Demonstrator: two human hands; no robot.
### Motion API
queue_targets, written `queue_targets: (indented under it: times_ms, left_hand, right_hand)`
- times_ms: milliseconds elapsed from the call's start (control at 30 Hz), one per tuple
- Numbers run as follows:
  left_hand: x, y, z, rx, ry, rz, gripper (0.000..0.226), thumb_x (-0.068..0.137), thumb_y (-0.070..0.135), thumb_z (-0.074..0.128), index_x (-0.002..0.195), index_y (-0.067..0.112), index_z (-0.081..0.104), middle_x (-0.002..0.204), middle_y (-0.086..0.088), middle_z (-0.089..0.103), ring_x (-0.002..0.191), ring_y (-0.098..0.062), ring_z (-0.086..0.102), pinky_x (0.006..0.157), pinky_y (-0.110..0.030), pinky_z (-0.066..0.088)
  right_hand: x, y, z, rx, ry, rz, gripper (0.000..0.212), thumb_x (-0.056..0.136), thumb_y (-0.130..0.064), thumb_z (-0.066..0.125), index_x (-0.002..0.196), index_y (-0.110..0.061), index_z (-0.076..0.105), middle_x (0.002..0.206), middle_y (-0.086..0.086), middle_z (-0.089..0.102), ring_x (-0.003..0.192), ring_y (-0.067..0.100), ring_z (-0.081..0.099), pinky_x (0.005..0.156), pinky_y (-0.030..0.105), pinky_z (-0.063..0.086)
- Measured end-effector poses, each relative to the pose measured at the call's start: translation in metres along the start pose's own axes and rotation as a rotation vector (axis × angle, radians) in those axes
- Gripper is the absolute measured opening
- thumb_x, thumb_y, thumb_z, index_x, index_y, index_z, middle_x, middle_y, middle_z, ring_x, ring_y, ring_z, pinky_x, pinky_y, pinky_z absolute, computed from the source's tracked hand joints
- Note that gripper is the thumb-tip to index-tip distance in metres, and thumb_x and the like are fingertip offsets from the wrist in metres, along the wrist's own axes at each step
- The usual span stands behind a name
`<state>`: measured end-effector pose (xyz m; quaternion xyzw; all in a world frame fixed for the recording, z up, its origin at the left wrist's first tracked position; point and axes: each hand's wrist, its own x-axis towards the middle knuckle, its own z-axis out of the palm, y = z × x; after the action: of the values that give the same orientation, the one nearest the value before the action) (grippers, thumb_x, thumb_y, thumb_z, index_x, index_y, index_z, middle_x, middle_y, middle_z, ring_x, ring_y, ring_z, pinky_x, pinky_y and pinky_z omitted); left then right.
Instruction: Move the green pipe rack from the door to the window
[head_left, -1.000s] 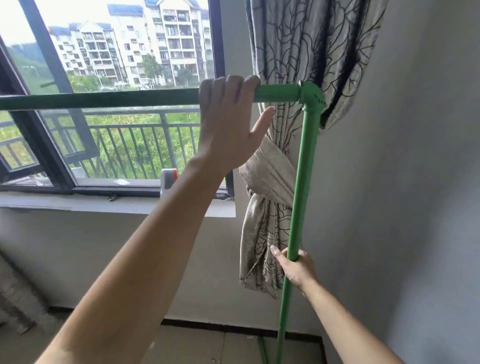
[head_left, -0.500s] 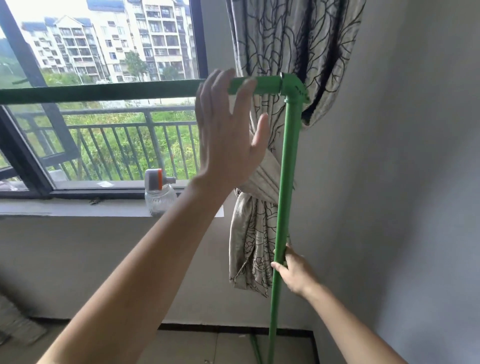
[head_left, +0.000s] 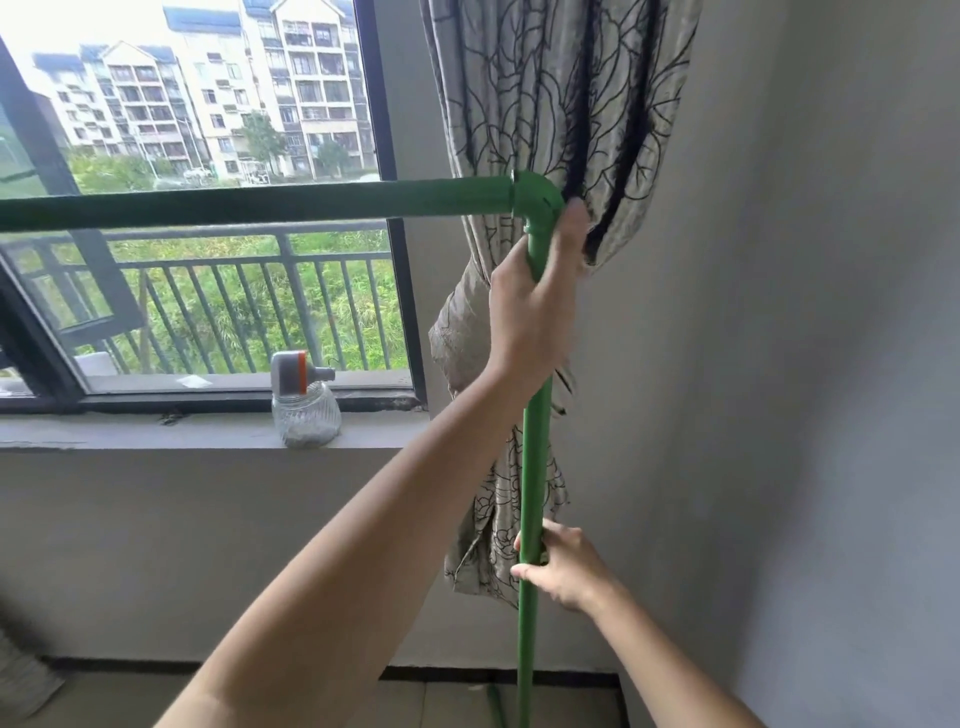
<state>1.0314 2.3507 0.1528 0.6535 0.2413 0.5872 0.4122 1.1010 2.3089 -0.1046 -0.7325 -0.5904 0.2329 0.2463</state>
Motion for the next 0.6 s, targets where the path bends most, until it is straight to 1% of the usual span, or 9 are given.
queue_targets:
  times_ms: [67,133,200,300,400,467,533,600]
  left_hand:
    - [0.003,0.001,-0.006,-0.126,-0.073,-0.091,0.059,0.098,0.061,0.035,0.072,0.011,0.052,0.054,-0.005,0.042,0.041,-0.016,0.033,0.043,-0.029,0.032]
    - [0.005,0.003,-0.013,-0.224,-0.125,-0.181,0.075,0.094,0.072,0.015,0.066,0.013,0.052,0.051,-0.004,0.041,0.041,-0.018,0.033,0.043,-0.027,0.034]
    - [0.008,0.002,-0.016,-0.292,-0.171,-0.259,0.081,0.089,0.078,0.004,0.059,0.017,0.047,0.050,-0.003,0.037,0.042,-0.018,0.029,0.043,-0.024,0.032]
    - [0.007,0.003,-0.019,-0.287,-0.217,-0.295,0.082,0.085,0.081,0.000,0.056,0.018,0.043,0.050,-0.003,0.033,0.042,-0.017,0.026,0.040,-0.020,0.030]
    - [0.006,0.005,-0.021,-0.293,-0.267,-0.298,0.082,0.084,0.080,-0.004,0.055,0.018,0.040,0.048,-0.002,0.029,0.040,-0.016,0.024,0.040,-0.020,0.031]
    - [0.006,0.004,-0.023,-0.306,-0.297,-0.306,0.083,0.084,0.079,-0.007,0.054,0.017,0.039,0.045,-0.001,0.029,0.039,-0.016,0.024,0.041,-0.020,0.032]
    - [0.007,0.004,-0.024,-0.306,-0.309,-0.309,0.083,0.084,0.079,-0.008,0.055,0.017,0.038,0.044,-0.001,0.029,0.038,-0.015,0.025,0.042,-0.020,0.033]
    - [0.010,0.003,-0.023,-0.278,-0.303,-0.301,0.082,0.084,0.079,-0.007,0.055,0.017,0.039,0.044,-0.001,0.030,0.038,-0.016,0.026,0.042,-0.021,0.034]
  right_hand:
    - [0.001,-0.001,0.002,0.003,-0.004,-0.014,0.029,0.076,-0.029,0.079,0.097,-0.017,0.064,0.093,-0.002,0.072,0.088,0.017,0.068,0.082,0.026,0.054]
    - [0.001,-0.003,0.003,0.017,-0.001,-0.023,0.027,0.075,-0.028,0.080,0.096,-0.020,0.065,0.090,-0.005,0.070,0.090,0.017,0.068,0.083,0.026,0.054]
    - [0.001,-0.005,0.004,0.023,-0.008,-0.035,0.026,0.075,-0.027,0.080,0.096,-0.021,0.066,0.088,-0.007,0.068,0.091,0.016,0.068,0.084,0.026,0.054]
    - [-0.001,-0.006,0.007,0.037,-0.019,-0.031,0.026,0.075,-0.029,0.080,0.095,-0.023,0.065,0.088,-0.006,0.070,0.089,0.015,0.069,0.085,0.029,0.055]
    - [-0.007,-0.006,0.010,0.024,0.002,-0.030,0.023,0.075,-0.030,0.079,0.089,-0.029,0.061,0.083,-0.010,0.067,0.087,0.014,0.068,0.080,0.024,0.053]
    - [-0.011,-0.006,0.015,0.011,0.026,-0.032,0.022,0.075,-0.031,0.078,0.090,-0.026,0.062,0.083,-0.010,0.067,0.086,0.014,0.068,0.077,0.023,0.052]
    - [-0.012,-0.007,0.019,0.016,0.048,-0.024,0.024,0.076,-0.030,0.078,0.094,-0.023,0.064,0.084,-0.009,0.069,0.084,0.013,0.068,0.076,0.023,0.054]
    - [-0.010,-0.007,0.020,0.025,0.074,-0.003,0.025,0.077,-0.029,0.078,0.097,-0.023,0.063,0.083,-0.010,0.068,0.081,0.012,0.067,0.069,0.016,0.052]
